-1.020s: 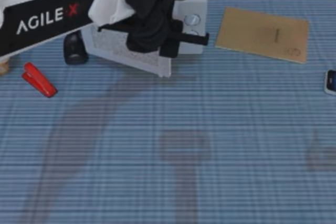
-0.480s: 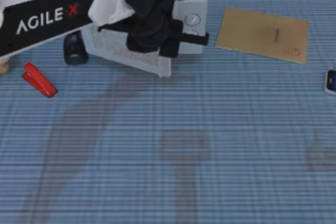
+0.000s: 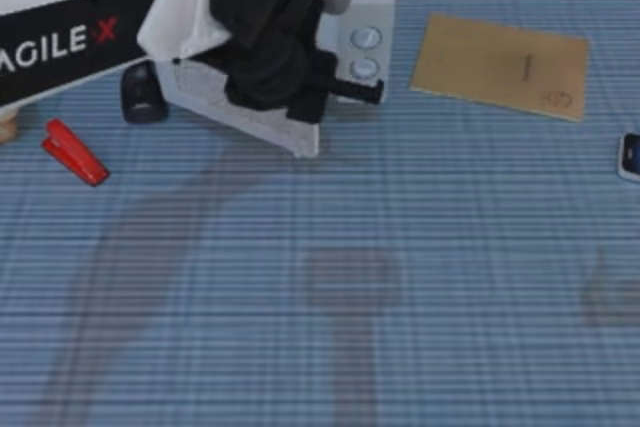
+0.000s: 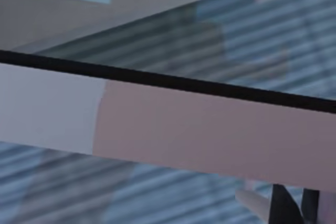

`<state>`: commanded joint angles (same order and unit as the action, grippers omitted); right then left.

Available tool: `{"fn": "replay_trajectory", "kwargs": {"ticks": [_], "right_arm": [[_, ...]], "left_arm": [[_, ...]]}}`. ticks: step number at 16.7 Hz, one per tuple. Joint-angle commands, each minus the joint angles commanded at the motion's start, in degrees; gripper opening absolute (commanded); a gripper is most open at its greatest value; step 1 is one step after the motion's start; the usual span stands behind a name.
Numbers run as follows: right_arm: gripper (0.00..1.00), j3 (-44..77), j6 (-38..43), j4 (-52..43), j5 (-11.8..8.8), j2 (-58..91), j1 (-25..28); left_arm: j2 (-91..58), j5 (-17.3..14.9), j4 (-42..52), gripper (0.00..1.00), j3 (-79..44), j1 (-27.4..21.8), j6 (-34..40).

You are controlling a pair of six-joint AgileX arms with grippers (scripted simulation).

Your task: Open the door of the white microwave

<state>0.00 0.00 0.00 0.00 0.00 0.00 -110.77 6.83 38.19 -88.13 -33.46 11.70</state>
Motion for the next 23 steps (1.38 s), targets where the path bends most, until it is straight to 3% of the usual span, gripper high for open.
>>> {"fn": "replay_trajectory", "kwargs": {"ticks": [23], "right_arm": [[1.0, 0.0, 0.0, 0.0, 0.0, 0.0, 0.0]], "left_arm": [[1.1, -0.7, -0.7, 0.0, 1.1, 0.3, -1.3]]}}
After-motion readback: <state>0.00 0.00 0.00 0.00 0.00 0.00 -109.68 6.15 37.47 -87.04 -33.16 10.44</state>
